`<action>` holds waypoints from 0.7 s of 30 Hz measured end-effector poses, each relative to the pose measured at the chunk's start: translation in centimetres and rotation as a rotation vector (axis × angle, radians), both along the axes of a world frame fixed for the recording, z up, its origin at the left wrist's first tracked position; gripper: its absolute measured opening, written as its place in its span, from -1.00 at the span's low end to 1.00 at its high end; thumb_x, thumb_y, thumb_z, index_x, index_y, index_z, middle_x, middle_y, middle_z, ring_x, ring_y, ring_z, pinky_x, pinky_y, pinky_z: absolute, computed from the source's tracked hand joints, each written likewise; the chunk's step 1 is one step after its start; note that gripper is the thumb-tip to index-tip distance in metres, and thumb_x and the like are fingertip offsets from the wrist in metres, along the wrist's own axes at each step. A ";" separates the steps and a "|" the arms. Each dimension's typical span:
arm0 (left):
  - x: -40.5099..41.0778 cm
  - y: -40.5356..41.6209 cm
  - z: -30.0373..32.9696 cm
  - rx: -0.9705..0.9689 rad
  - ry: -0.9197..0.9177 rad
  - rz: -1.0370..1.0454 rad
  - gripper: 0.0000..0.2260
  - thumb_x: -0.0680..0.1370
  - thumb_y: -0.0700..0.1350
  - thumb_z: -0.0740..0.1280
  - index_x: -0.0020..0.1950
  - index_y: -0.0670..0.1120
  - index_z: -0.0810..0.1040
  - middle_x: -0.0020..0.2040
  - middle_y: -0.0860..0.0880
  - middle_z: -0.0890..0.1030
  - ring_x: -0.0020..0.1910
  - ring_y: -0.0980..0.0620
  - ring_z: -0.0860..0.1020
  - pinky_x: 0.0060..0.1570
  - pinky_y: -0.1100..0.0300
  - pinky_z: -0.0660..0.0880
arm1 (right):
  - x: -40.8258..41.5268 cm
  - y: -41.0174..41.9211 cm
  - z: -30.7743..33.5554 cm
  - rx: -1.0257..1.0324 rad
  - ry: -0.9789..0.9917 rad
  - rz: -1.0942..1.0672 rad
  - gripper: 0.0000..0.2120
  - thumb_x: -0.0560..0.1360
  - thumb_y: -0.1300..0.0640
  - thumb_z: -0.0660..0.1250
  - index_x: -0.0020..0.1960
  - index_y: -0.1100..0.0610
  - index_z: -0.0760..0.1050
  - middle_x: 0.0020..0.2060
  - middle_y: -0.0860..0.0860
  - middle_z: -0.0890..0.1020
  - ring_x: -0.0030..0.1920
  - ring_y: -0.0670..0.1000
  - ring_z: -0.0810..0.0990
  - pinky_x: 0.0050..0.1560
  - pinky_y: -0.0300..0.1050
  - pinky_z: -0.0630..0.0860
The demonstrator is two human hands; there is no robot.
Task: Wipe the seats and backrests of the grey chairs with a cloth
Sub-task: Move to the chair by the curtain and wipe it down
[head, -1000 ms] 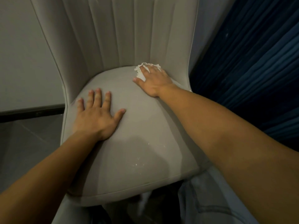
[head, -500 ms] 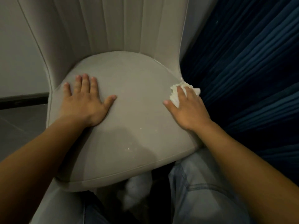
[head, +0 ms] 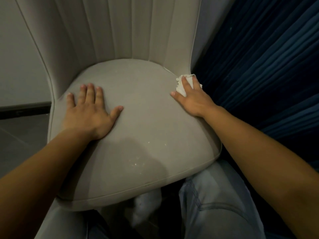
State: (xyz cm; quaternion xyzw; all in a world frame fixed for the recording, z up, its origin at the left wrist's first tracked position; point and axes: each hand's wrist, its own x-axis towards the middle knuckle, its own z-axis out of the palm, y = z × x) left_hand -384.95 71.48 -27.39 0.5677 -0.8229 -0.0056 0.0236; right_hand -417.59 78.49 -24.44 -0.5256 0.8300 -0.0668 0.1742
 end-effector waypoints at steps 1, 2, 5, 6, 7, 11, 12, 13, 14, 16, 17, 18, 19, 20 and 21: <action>0.0 0.0 0.0 0.000 0.004 0.003 -0.09 0.43 0.50 -0.33 0.58 -0.09 -0.03 0.58 -0.09 -0.02 0.54 -0.03 -0.10 0.45 -0.13 -0.14 | 0.1 0.7 -0.1 -0.010 0.008 0.008 -0.12 0.42 -0.59 -0.03 0.61 -0.22 -0.13 0.60 -0.19 -0.20 0.56 0.17 0.10 0.43 0.03 0.19; 0.0 0.1 0.0 -0.002 0.007 0.005 -0.09 0.43 0.50 -0.33 0.58 -0.09 -0.03 0.58 -0.09 -0.02 0.54 -0.03 -0.11 0.45 -0.13 -0.15 | 0.1 1.6 -0.1 -0.013 0.018 0.017 -0.12 0.42 -0.59 -0.06 0.61 -0.20 -0.14 0.60 -0.18 -0.18 0.56 0.16 0.10 0.44 0.04 0.19; -0.1 0.1 0.0 -0.006 0.005 0.000 -0.09 0.44 0.50 -0.33 0.58 -0.09 -0.03 0.58 -0.09 -0.02 0.54 -0.04 -0.11 0.45 -0.13 -0.15 | 0.9 5.2 -0.3 -0.018 0.080 0.056 -0.05 0.39 -0.63 -0.13 0.62 -0.15 -0.17 0.62 -0.08 -0.18 0.60 0.10 -0.06 0.55 0.06 0.01; 0.0 0.0 0.0 -0.007 0.005 0.000 -0.10 0.44 0.50 -0.32 0.57 -0.09 -0.03 0.58 -0.10 -0.01 0.54 -0.04 -0.10 0.45 -0.13 -0.15 | 1.5 6.2 -0.5 -0.023 0.111 0.089 -0.04 0.38 -0.63 -0.15 0.62 -0.13 -0.17 0.62 -0.06 -0.18 0.60 0.06 -0.14 0.56 0.04 -0.09; 0.0 0.0 0.0 -0.006 0.005 0.001 -0.09 0.44 0.50 -0.32 0.57 -0.10 -0.02 0.58 -0.10 -0.01 0.54 -0.05 -0.10 0.45 -0.13 -0.14 | 2.0 7.0 -0.6 -0.022 0.141 0.126 -0.04 0.39 -0.62 -0.15 0.62 -0.11 -0.17 0.62 -0.05 -0.18 0.60 0.01 -0.20 0.55 0.01 -0.18; 0.0 0.0 -0.1 -0.008 -0.001 0.003 -0.09 0.44 0.50 -0.33 0.58 -0.09 -0.03 0.58 -0.10 -0.01 0.54 -0.05 -0.10 0.45 -0.13 -0.14 | 2.3 5.3 0.2 0.000 0.161 0.235 -0.07 0.45 -0.57 -0.11 0.63 -0.06 -0.15 0.63 0.02 -0.13 0.60 0.01 -0.21 0.56 0.01 -0.22; 0.0 0.0 -0.1 -0.008 0.000 0.002 -0.09 0.44 0.50 -0.33 0.58 -0.09 -0.03 0.58 -0.10 -0.01 0.54 -0.05 -0.10 0.45 -0.13 -0.14 | 2.3 3.7 0.5 -0.003 0.166 0.253 -0.09 0.46 -0.55 -0.09 0.63 -0.05 -0.13 0.63 0.04 -0.10 0.60 0.03 -0.18 0.57 0.02 -0.19; 0.0 0.0 0.0 -0.007 0.000 0.002 -0.09 0.44 0.50 -0.33 0.58 -0.09 -0.03 0.58 -0.09 -0.02 0.54 -0.04 -0.10 0.45 -0.12 -0.15 | 2.2 2.0 0.7 -0.009 0.179 0.267 -0.10 0.47 -0.54 -0.08 0.63 -0.04 -0.11 0.63 0.05 -0.07 0.60 0.05 -0.14 0.57 0.02 -0.18; 0.0 0.1 0.0 -0.005 0.000 0.001 -0.10 0.44 0.50 -0.33 0.58 -0.09 -0.03 0.58 -0.09 -0.02 0.54 -0.04 -0.11 0.45 -0.12 -0.16 | 2.4 0.1 0.7 -0.013 0.195 0.276 -0.11 0.48 -0.53 -0.06 0.63 -0.04 -0.10 0.63 0.06 -0.04 0.60 0.07 -0.11 0.56 0.01 -0.16; 0.0 0.1 0.0 -0.004 0.004 0.004 -0.10 0.44 0.50 -0.33 0.58 -0.08 -0.04 0.58 -0.09 -0.03 0.54 -0.03 -0.12 0.46 -0.11 -0.17 | 3.1 -3.5 0.6 -0.014 0.201 0.283 -0.09 0.47 -0.54 -0.03 0.63 -0.03 -0.08 0.62 0.06 0.00 0.60 0.09 -0.05 0.55 -0.03 -0.14; 0.0 0.1 0.1 -0.003 0.007 0.005 -0.10 0.44 0.50 -0.33 0.58 -0.08 -0.04 0.58 -0.08 -0.03 0.54 -0.02 -0.13 0.46 -0.11 -0.17 | 3.6 -5.1 0.4 -0.014 0.185 0.279 -0.07 0.46 -0.55 -0.02 0.64 -0.03 -0.09 0.62 0.05 0.00 0.60 0.10 -0.03 0.55 -0.04 -0.12; 0.0 0.1 0.1 0.000 0.008 0.006 -0.10 0.44 0.49 -0.33 0.58 -0.08 -0.05 0.58 -0.08 -0.04 0.54 -0.02 -0.13 0.46 -0.10 -0.17 | 4.1 -6.5 0.3 -0.015 0.163 0.268 -0.06 0.45 -0.55 0.00 0.64 -0.04 -0.09 0.63 0.04 0.00 0.60 0.11 -0.02 0.54 -0.03 -0.10; 0.0 0.1 0.1 0.003 0.008 0.007 -0.10 0.44 0.49 -0.33 0.58 -0.08 -0.05 0.58 -0.08 -0.04 0.54 -0.01 -0.14 0.46 -0.10 -0.17 | 4.5 -7.8 0.2 -0.016 0.141 0.253 -0.06 0.44 -0.55 0.02 0.64 -0.05 -0.09 0.63 0.02 0.00 0.60 0.12 -0.02 0.54 -0.02 -0.08; -0.1 0.1 0.1 0.002 0.007 0.007 -0.11 0.44 0.49 -0.34 0.58 -0.08 -0.06 0.58 -0.08 -0.05 0.54 -0.01 -0.14 0.46 -0.10 -0.17 | 4.7 -8.8 0.2 -0.017 0.126 0.239 -0.04 0.42 -0.56 0.03 0.63 -0.06 -0.09 0.62 0.03 0.01 0.59 0.13 -0.02 0.54 -0.01 -0.06; -0.1 0.1 0.1 0.000 0.004 0.007 -0.11 0.44 0.49 -0.34 0.58 -0.08 -0.06 0.58 -0.08 -0.05 0.54 -0.01 -0.14 0.46 -0.10 -0.17 | 4.7 -9.4 0.2 -0.022 0.115 0.231 -0.03 0.41 -0.57 0.04 0.63 -0.07 -0.09 0.62 0.04 0.02 0.59 0.13 -0.01 0.54 0.01 -0.03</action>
